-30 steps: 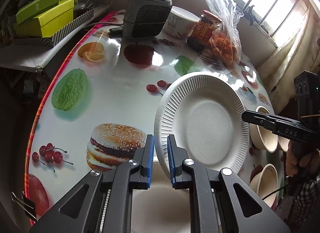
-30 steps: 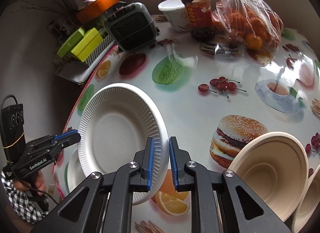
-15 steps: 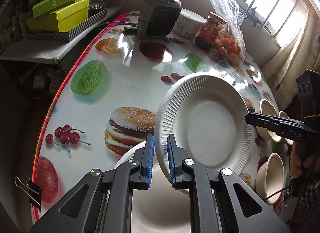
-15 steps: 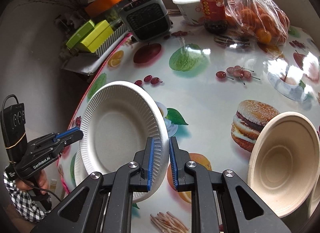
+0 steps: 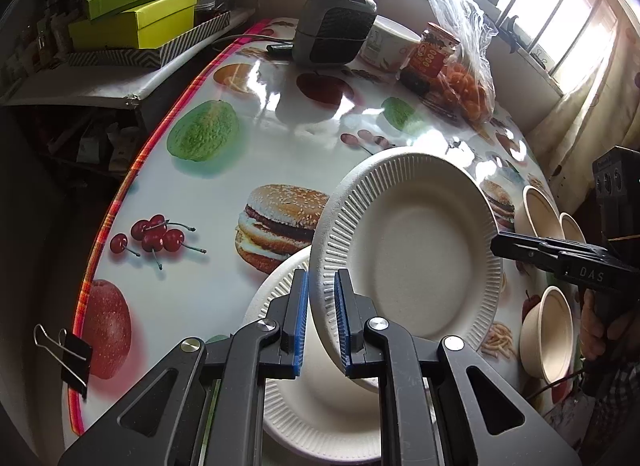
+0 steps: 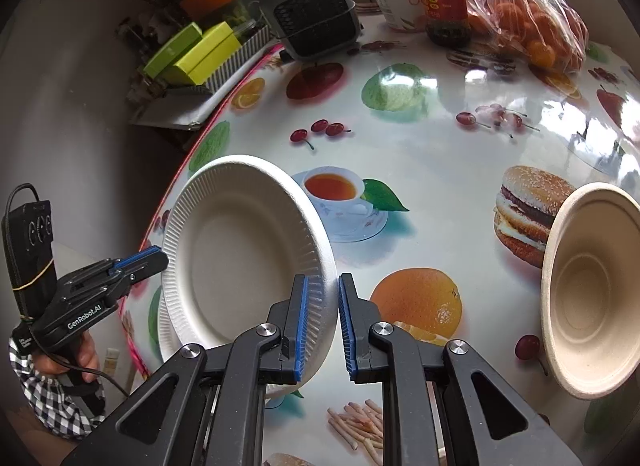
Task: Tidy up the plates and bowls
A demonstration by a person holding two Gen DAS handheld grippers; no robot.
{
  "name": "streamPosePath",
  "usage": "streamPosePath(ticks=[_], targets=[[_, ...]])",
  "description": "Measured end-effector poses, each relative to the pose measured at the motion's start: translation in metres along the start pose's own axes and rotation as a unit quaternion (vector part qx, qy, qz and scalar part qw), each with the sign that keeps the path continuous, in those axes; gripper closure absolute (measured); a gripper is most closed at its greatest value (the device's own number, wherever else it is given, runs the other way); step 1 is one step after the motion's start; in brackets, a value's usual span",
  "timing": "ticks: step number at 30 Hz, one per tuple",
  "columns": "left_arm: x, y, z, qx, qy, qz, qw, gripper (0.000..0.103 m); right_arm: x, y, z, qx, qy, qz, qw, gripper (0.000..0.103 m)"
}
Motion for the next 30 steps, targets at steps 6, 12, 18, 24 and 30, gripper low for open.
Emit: streamPosePath(ticks=[6, 12, 18, 24, 30], targets=[[0.005, -0.006, 0.005, -0.001, 0.007, 0.0, 1.0, 0.089, -0.005, -0.007, 0.008, 0.005, 0.002, 0.007, 1.0, 0.088], [0.007, -0.014, 0.012, 0.003, 0.011, 0.003, 0.9999, 0.089, -0.009, -0.013, 0.017, 0.01, 0.006, 0.016, 1.0, 0.088], [0.006, -0.022, 0.017, 0.006, 0.015, 0.009, 0.9998, 0.089, -0.014, -0.02, 0.022, 0.013, 0.007, 0.024, 1.0, 0.088], [0.009, -0.029, 0.024, 0.013, 0.016, 0.009, 0.9998, 0.089, -0.016, -0.023, 0.029, 0.017, 0.009, 0.029, 0.999, 0.088], [0.011, -0.034, 0.031, 0.021, 0.018, 0.011, 0.9996, 0.089, -0.017, -0.024, 0.037, 0.025, 0.011, 0.031, 0.999, 0.088]])
Point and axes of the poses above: each gripper's, at about its wrist camera, not at the fingertips, and x roughly against the way its jaws point, z to its left, y to its top, the point moved 3 cm from there along -x, roughly the way its jaws point, and after that the axes turned 6 degrees about x, right-handed, at the moved point
